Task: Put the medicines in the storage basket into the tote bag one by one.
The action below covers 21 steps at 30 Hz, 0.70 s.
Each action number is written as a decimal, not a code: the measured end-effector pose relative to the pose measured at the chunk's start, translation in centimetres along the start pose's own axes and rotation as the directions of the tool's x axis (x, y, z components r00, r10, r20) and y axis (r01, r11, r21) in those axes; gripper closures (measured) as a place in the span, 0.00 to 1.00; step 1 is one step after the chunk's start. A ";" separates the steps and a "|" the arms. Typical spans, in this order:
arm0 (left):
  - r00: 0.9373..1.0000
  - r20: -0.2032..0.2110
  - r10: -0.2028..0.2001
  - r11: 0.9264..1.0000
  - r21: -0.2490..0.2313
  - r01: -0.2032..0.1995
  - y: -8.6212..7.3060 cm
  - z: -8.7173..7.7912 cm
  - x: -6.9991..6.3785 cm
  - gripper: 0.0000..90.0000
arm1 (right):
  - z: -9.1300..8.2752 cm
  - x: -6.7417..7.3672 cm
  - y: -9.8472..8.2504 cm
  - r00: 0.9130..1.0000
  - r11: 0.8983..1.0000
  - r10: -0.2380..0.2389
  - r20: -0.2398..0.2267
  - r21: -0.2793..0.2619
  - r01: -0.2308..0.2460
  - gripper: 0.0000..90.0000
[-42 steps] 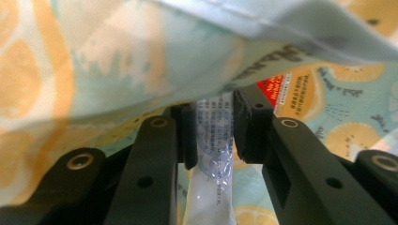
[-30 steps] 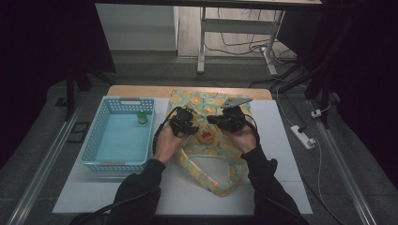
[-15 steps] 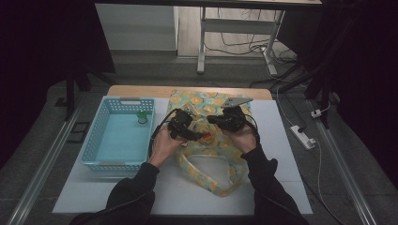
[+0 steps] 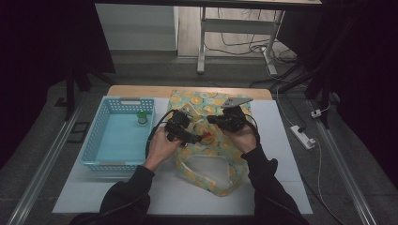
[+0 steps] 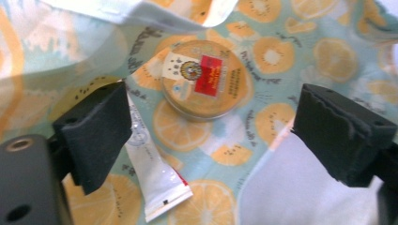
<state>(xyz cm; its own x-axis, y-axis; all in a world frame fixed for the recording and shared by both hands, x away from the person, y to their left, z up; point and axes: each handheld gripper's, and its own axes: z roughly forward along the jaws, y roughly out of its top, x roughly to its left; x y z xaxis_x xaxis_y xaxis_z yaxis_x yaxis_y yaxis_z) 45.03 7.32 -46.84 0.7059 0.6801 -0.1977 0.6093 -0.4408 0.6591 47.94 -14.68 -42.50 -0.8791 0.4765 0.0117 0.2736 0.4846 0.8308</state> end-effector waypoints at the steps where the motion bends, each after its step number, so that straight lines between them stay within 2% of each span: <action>1: 1.000 0.012 0.005 1.000 -0.005 -0.004 0.0 -0.1 0.0 0.10 | 0.0 0.0 0.0 1.000 1.000 0.000 0.000 0.000 0.000 1.00; 12: 0.995 0.087 0.041 0.999 -0.012 -0.041 -0.6 -1.5 -0.6 0.02 | 0.0 0.0 0.0 1.000 1.000 -0.001 -0.001 0.002 0.001 1.00; 15: 0.994 0.093 0.060 0.998 -0.024 -0.058 -0.8 -2.0 -0.6 0.02 | 0.1 0.0 0.0 1.000 1.000 -0.001 -0.001 0.002 0.001 1.00; 21: 0.992 0.102 0.073 0.997 -0.032 -0.070 -1.4 -2.9 -0.4 0.02 | 0.1 0.0 0.0 1.000 1.000 -0.001 -0.004 0.002 0.001 1.00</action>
<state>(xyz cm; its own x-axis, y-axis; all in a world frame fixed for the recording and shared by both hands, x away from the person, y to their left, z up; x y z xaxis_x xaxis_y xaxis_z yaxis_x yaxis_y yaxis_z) 42.87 9.35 -45.59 0.7816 0.5827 -0.2226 0.5467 -0.4683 0.6941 47.95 -14.66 -42.56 -0.8808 0.4733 0.0129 0.2735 0.4865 0.8298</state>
